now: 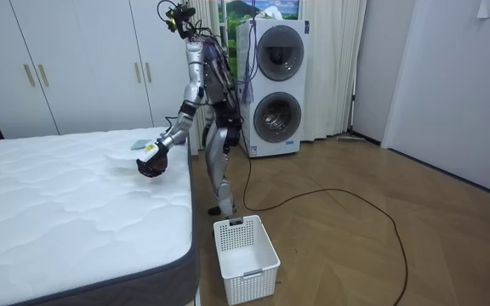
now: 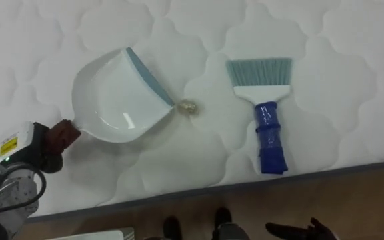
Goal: Clean bed
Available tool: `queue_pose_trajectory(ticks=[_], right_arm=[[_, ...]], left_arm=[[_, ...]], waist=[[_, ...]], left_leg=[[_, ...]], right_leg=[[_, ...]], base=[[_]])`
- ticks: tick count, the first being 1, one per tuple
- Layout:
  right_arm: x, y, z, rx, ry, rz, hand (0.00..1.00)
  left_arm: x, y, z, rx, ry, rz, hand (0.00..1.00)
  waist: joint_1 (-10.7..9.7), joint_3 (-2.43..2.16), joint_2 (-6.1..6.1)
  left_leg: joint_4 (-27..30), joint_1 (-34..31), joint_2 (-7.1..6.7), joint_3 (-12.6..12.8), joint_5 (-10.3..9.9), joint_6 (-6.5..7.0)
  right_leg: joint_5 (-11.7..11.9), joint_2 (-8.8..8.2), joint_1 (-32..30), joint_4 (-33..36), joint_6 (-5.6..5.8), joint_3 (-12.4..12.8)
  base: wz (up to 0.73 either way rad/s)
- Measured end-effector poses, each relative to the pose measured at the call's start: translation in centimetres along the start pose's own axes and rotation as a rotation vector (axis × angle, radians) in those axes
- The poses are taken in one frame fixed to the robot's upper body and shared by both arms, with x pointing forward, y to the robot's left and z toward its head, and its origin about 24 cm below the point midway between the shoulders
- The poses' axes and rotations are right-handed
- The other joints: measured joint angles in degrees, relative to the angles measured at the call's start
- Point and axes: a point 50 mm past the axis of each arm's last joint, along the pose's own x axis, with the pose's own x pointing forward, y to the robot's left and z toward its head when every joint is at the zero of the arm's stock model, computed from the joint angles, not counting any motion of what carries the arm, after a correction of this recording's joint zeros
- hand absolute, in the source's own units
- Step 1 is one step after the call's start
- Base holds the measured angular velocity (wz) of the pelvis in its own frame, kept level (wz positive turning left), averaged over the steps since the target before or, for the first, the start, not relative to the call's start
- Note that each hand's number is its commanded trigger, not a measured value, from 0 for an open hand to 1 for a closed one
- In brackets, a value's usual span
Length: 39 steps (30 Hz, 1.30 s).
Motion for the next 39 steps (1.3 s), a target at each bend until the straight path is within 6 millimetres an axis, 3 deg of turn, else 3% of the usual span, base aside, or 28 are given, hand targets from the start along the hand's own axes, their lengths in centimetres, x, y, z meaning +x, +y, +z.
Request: queue_pose_trajectory(ticks=[4, 6, 13, 18, 25, 31, 34, 39], right_arm=[[0.0, -0.2, 0.1, 0.11, 0.01, -0.039, 0.0], [0.1, -0.5, 0.4, 0.216, 0.011, -0.062, 0.0], [0.1, -0.9, 2.0, 0.494, -0.009, -0.162, 0.0], [-0.1, -0.8, 3.7, 0.575, -0.045, -0.202, 0.0], [-0.9, -0.8, 8.1, 0.516, -0.235, -0.271, 0.0], [-2.0, -0.3, 10.3, 0.395, -0.393, -0.338, 0.0], [-2.5, 0.3, 10.9, 0.291, -0.478, -0.387, 0.0], [-3.4, 1.7, 12.3, 0.115, -0.632, -0.392, 0.0]], left_arm=[[-0.4, -0.2, -0.5, 0.005, 0.005, 0.011, 1.0], [-0.6, -0.2, -0.7, 0.012, 0.0, 0.027, 1.0], [-1.6, -0.5, -2.5, 0.057, 0.027, 0.062, 1.0], [-2.3, -1.1, -3.0, 0.07, 0.017, 0.044, 1.0], [-2.7, -1.5, -3.2, 0.072, 0.006, 0.03, 1.0], [-3.4, -2.1, -3.5, 0.076, -0.011, 0.007, 1.0], [-3.4, -2.3, -3.2, 0.083, -0.032, -0.011, 1.0], [-3.5, -2.6, -3.2, 0.089, -0.036, -0.051, 1.0]], waist=[[0.4, -0.78, -0.88], [0.24, -0.94, -1.12], [0.43, -1.02, -1.28], [0.32, -1.01, -1.36], [0.47, -1.11, -1.56], [0.81, -1.24, -1.77], [1.88, -1.51, -2.24], [2.3, -1.47, -2.33]], left_leg=[[-0.02, 0.78, 0.04, 0.15, -0.01, 0.0], [0.06, 0.86, 0.09, 0.14, -0.01, 0.0], [-0.02, 1.28, 0.63, 1.58, -0.02, 0.02], [-0.03, 1.32, 0.86, 1.93, -0.02, -0.01], [-0.01, 1.14, 1.08, 2.23, -0.04, -0.03], [-0.85, 1.42, 0.89, 2.42, -0.01, -0.01], [-1.03, 1.54, 0.88, 2.46, -0.01, -0.02], [-1.2, 1.7, 0.85, 2.61, 0.0, 0.0]], right_leg=[[0.04, 0.49, 0.57, -0.05, 0.06, 0.68], [0.22, 0.61, 0.64, -0.04, 0.09, 0.81], [0.95, 0.92, 0.42, 0.04, -0.09, 1.55], [1.04, 1.28, 0.18, 0.1, -0.19, 2.07], [1.4, 1.46, 0.34, -0.95, -0.21, 1.84], [1.39, 1.39, 0.34, -0.96, -0.16, 2.03], [1.38, 1.5, 0.34, -0.98, -0.14, 2.34], [1.35, 1.36, 0.29, -0.98, -0.02, 2.99]], base=[[-0.02], [0.0], [-0.12], [-0.06], [0.0], [-0.01], [-0.01], [-0.02]])
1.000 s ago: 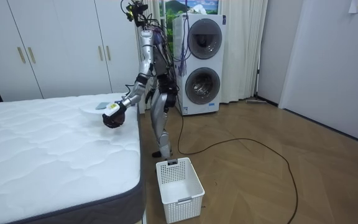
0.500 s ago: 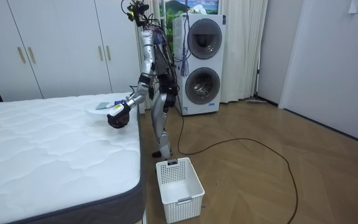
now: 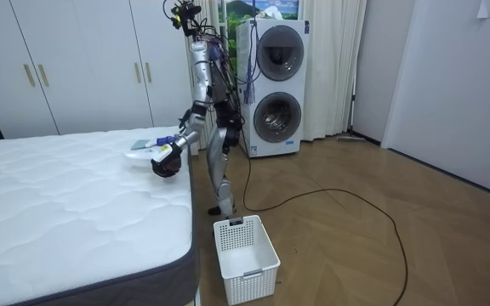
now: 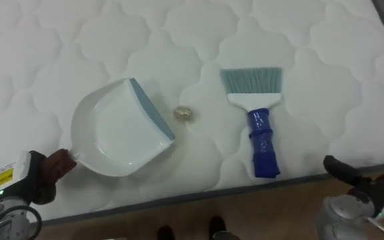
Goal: Clean bed
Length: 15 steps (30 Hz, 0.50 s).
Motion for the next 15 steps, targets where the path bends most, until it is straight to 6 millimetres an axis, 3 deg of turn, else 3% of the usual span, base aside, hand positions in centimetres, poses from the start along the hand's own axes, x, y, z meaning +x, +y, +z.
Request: queue_pose_trajectory(ticks=[8, 15], right_arm=[[-1.0, 1.9, 2.5, -0.067, -0.213, 0.092, 0.0], [-2.8, 4.1, 3.6, -0.074, -0.305, 0.198, 0.0]], left_arm=[[0.1, -0.2, 0.0, 0.008, 0.006, -0.058, 1.0], [0.6, 0.0, 0.5, 0.024, 0.0, -0.068, 1.0]], waist=[[0.59, 0.07, 0.14], [1.28, 0.71, 0.2]], left_leg=[[-0.56, -0.22, 0.08, -0.08, 0.02, -0.03], [-0.72, -0.6, 0.02, -0.22, 0.02, -0.03]], right_leg=[[0.14, -0.23, -0.02, -0.83, 0.0, -0.77], [-0.08, -0.55, -0.16, -0.82, 0.01, -1.63]], base=[[0.01], [0.03]])
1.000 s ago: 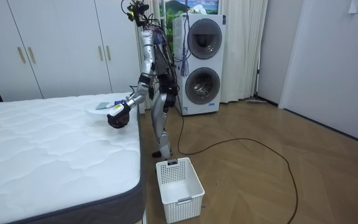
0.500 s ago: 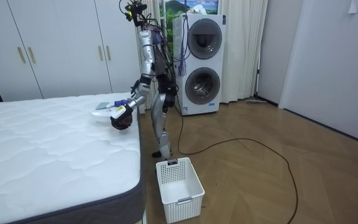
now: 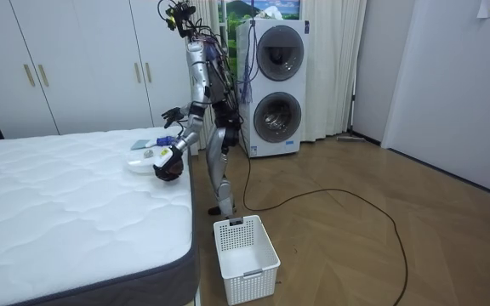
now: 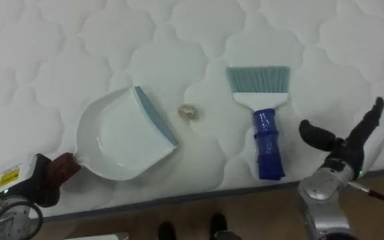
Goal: Clean bed
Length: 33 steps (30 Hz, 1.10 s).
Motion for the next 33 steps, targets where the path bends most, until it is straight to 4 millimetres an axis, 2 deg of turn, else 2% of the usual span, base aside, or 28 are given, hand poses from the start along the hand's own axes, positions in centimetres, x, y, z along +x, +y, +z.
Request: queue_pose_trajectory(ticks=[1, 3, 10, 18, 24, 29, 31, 33], right_arm=[[-0.1, 0.2, 0.1, -0.006, -0.007, 0.012, 0.0], [-0.1, 1.1, 0.7, -0.016, -0.038, 0.062, 0.0], [-0.6, 2.5, 1.2, -0.036, -0.066, 0.16, 0.0], [-0.8, 3.3, 1.6, -0.041, -0.082, 0.231, 0.0], [-0.7, 3.7, 2.0, -0.035, -0.091, 0.271, 0.0], [-0.7, 3.8, 1.9, -0.037, -0.089, 0.287, 0.0], [-0.8, 3.9, 1.7, -0.048, -0.085, 0.299, 0.0], [-1.4, 3.8, 0.3, -0.1, -0.052, 0.335, 0.0]], left_arm=[[0.0, 0.0, 0.1, 0.006, -0.003, -0.003, 1.0], [0.3, 0.1, 0.4, 0.018, -0.009, -0.02, 1.0], [1.0, 0.6, 1.1, 0.031, -0.021, -0.043, 1.0], [1.4, 0.9, 1.5, 0.036, -0.036, -0.049, 1.0], [1.4, 0.9, 1.6, 0.049, -0.044, -0.049, 1.0], [1.6, 1.1, 1.8, 0.077, -0.049, -0.044, 1.0], [1.8, 1.3, 2.0, 0.082, -0.048, -0.041, 1.0], [1.7, 1.1, 2.1, 0.098, -0.056, -0.05, 1.0]], waist=[[0.04, 0.13, 0.04], [-0.02, 0.87, 0.17], [0.42, 1.13, 0.53], [1.48, 1.29, 0.97], [1.61, 1.15, 1.83], [1.54, 1.14, 2.05], [1.43, 1.15, 2.16], [1.5, 1.18, 2.38]], left_leg=[[-0.01, -0.01, 0.0, -0.01, 0.0, 0.0], [0.0, -0.47, -0.01, -0.04, -0.02, 0.04], [0.27, -1.55, 0.01, -0.82, -0.02, 0.04], [0.13, -1.55, 0.06, -0.83, -0.03, 0.03], [0.13, -1.48, 0.08, -0.82, -0.02, 0.03], [0.16, -1.46, 0.08, -0.85, -0.02, 0.03], [0.18, -1.31, 0.06, -0.89, -0.01, 0.04], [0.21, -0.39, 0.05, -0.88, -0.01, 0.04]], right_leg=[[0.0, -0.03, 0.02, -0.01, 0.0, -0.09], [-0.03, -0.13, -0.27, -0.04, 0.03, -0.35], [-0.03, -0.27, -0.88, -0.13, -0.01, -1.32], [-0.01, -0.28, -0.91, -0.22, -0.05, -1.54], [0.01, -0.3, -0.88, -0.17, -0.08, -1.69], [0.02, -0.37, -0.82, -0.17, -0.09, -1.97], [0.05, -0.57, -0.65, -0.17, -0.15, -2.65], [0.06, -0.71, 0.34, -0.26, -0.16, -2.95]], base=[[0.05], [0.05], [0.05], [0.0], [0.0], [0.0], [0.0], [0.0]])
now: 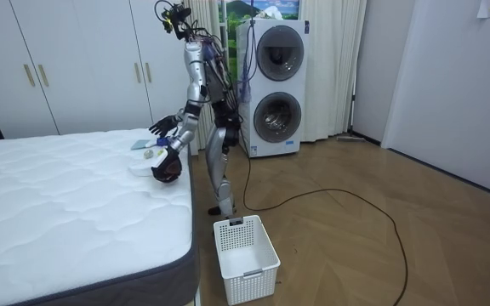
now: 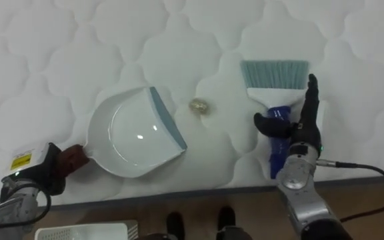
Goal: Clean bed
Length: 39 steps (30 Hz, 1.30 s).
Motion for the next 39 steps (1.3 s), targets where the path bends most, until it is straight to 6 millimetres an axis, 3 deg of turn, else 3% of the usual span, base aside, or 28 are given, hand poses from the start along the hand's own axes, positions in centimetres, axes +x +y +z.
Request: queue_pose_trajectory(ticks=[7, 23, 25, 26, 27, 28, 39], right_arm=[[-1.1, -0.4, -2.7, -0.061, 0.095, 0.043, 0.0], [-1.0, -1.0, -4.6, -0.196, 0.152, 0.094, 0.02], [-1.0, -1.0, -4.7, -0.215, 0.149, 0.1, 0.53], [-1.0, -1.0, -4.7, -0.221, 0.147, 0.102, 0.7], [-1.0, -1.0, -4.8, -0.231, 0.145, 0.104, 0.76], [-1.0, -1.1, -4.8, -0.238, 0.144, 0.099, 1.0], [-0.4, -3.1, -5.7, -0.312, 0.224, -0.002, 1.0]], left_arm=[[0.2, 0.3, 0.3, 0.009, -0.009, 0.011, 1.0], [0.0, -0.1, 0.0, 0.025, -0.003, -0.007, 1.0], [0.0, -0.1, 0.0, 0.027, -0.002, -0.007, 1.0], [0.0, -0.1, 0.0, 0.027, -0.002, -0.007, 1.0], [0.0, -0.1, 0.0, 0.027, -0.002, -0.007, 1.0], [0.0, -0.1, 0.0, 0.029, 0.0, -0.007, 1.0], [0.1, 0.1, -0.2, 0.044, 0.023, -0.003, 1.0]], waist=[[-0.19, -0.06, 0.82], [-0.59, -0.12, 0.76], [-0.67, -0.12, 0.74], [-0.67, -0.13, 0.73], [-0.67, -0.14, 0.7], [-0.73, -0.18, 0.64], [-1.53, -0.42, 0.15]], left_leg=[[0.07, -0.14, -0.05, 0.07, -0.02, 0.02], [0.02, 0.04, -0.11, -0.05, 0.0, 0.06], [0.05, 0.06, -0.12, -0.04, 0.01, 0.07], [0.06, 0.06, -0.13, -0.04, 0.01, 0.07], [0.07, 0.05, -0.14, -0.04, 0.01, 0.07], [0.08, 0.06, -0.14, -0.04, 0.01, 0.07], [0.13, 0.76, -0.19, 0.05, 0.01, 0.07]], right_leg=[[0.02, -0.31, -0.2, 0.18, -0.04, -0.85], [0.07, -0.48, 0.23, 0.11, -0.14, -1.62], [0.07, -0.49, 0.25, 0.11, -0.14, -1.58], [0.07, -0.49, 0.26, 0.1, -0.14, -1.57], [0.07, -0.5, 0.26, 0.1, -0.14, -1.55], [0.06, -0.5, 0.27, 0.1, -0.13, -1.54], [-0.26, -0.56, 1.0, 0.1, -0.14, -1.4]], base=[[0.0], [0.0], [0.0], [0.0], [0.0], [0.0], [0.01]])
